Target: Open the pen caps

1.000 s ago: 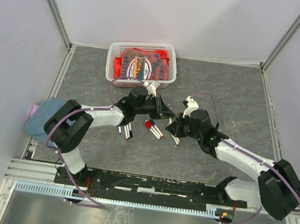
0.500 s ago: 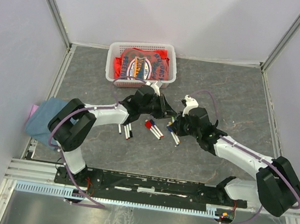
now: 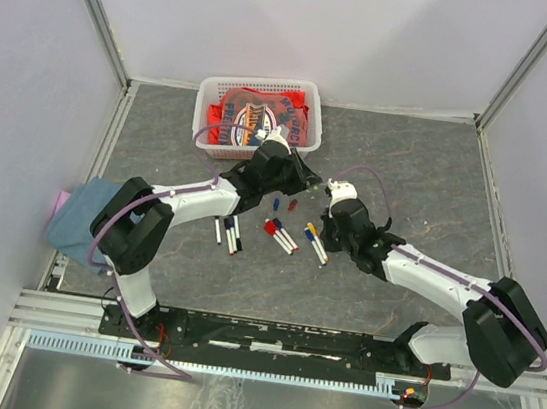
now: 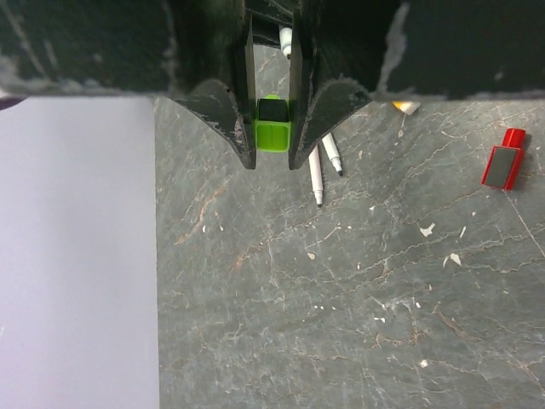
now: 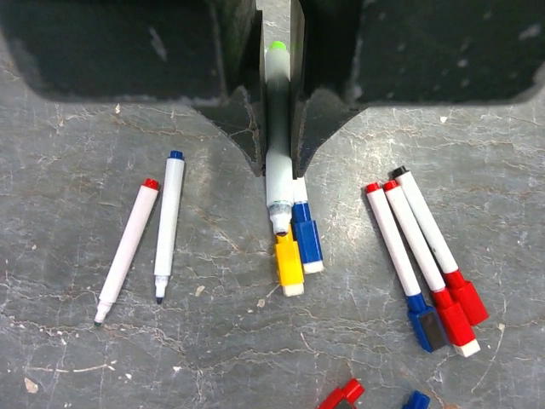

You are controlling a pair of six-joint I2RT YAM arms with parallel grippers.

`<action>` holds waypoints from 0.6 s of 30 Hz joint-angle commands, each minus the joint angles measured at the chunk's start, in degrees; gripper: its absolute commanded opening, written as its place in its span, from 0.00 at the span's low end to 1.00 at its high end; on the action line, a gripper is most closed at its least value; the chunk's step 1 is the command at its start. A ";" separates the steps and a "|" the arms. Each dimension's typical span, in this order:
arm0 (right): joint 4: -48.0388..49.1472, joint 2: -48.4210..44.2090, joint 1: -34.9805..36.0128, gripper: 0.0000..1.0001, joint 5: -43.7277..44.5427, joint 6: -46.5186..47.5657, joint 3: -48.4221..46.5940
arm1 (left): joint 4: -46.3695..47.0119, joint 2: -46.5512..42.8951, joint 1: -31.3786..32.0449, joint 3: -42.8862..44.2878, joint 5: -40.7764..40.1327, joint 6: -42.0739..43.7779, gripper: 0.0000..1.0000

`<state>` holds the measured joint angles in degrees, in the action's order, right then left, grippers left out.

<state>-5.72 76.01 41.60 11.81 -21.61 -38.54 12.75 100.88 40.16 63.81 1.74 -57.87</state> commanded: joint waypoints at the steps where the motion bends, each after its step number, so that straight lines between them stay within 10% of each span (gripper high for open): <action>1: 0.94 -2.67 -1.78 0.01 -2.42 -0.03 0.41 | 1.96 0.43 -0.87 0.23 3.02 6.05 0.03; 18: -3.29 9.12 -3.22 0.08 3.27 -0.18 -5.40 | -20.34 2.96 1.79 0.92 -13.24 23.84 0.03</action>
<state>-8.91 83.99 38.39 11.97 -21.76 -40.53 -3.64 102.30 40.82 63.24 -5.67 -39.68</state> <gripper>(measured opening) 0.144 0.241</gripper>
